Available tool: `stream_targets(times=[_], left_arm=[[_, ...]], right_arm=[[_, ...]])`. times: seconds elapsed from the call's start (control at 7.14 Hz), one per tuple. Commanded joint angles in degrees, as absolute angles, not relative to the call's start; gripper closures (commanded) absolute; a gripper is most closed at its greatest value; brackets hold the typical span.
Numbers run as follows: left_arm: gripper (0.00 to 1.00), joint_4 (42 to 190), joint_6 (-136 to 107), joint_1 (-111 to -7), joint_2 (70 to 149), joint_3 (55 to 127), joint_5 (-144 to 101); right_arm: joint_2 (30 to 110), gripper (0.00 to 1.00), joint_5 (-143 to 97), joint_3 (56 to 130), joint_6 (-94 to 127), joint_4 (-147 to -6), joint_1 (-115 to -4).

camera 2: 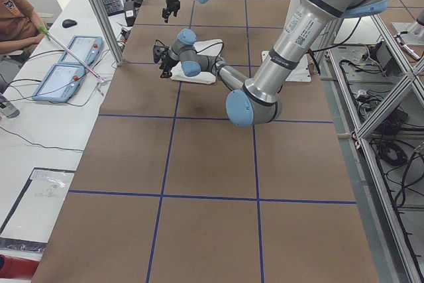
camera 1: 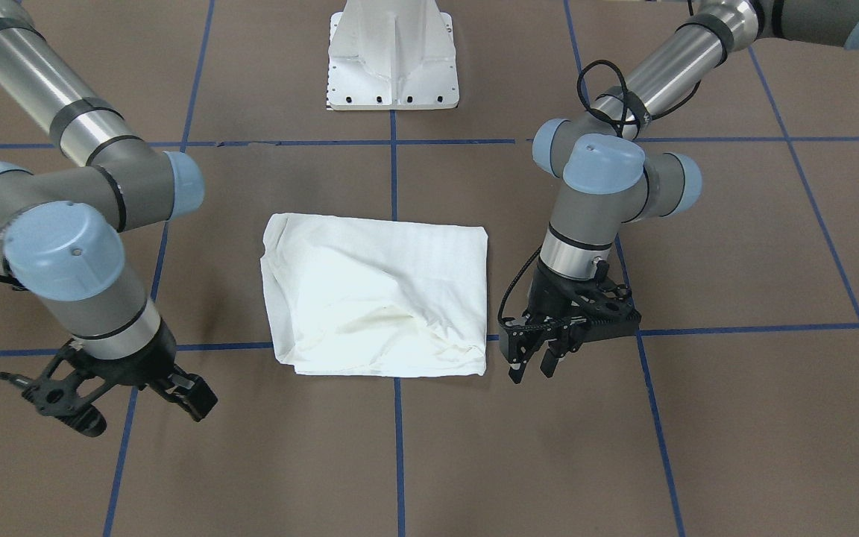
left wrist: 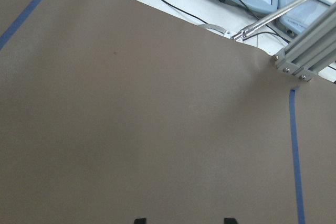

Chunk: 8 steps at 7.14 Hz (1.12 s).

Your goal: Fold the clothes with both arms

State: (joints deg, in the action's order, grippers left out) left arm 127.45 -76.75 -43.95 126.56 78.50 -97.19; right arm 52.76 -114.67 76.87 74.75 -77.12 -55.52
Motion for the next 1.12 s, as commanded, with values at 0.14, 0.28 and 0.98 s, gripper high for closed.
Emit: stream_targets(times=[0.14, 0.28, 0.98], left_arm=[[0.42, 126.74, -54.98, -50.95, 112.10, 93.30, -113.15], [0.38, 126.48, -48.84, -54.28, 107.36, 96.91, -117.47], [0.26, 104.80, -11.22, -73.78, 94.33, 106.17, -129.76]], right_arm=[[69.12, 0.00, -124.96, 87.34, 47.82, -77.52, -65.98], [74.22, 0.00, -127.50, 89.02, 40.33, -77.17, -69.57], [89.38, 0.00, -128.86, 92.72, -3.86, -85.82, -84.44]])
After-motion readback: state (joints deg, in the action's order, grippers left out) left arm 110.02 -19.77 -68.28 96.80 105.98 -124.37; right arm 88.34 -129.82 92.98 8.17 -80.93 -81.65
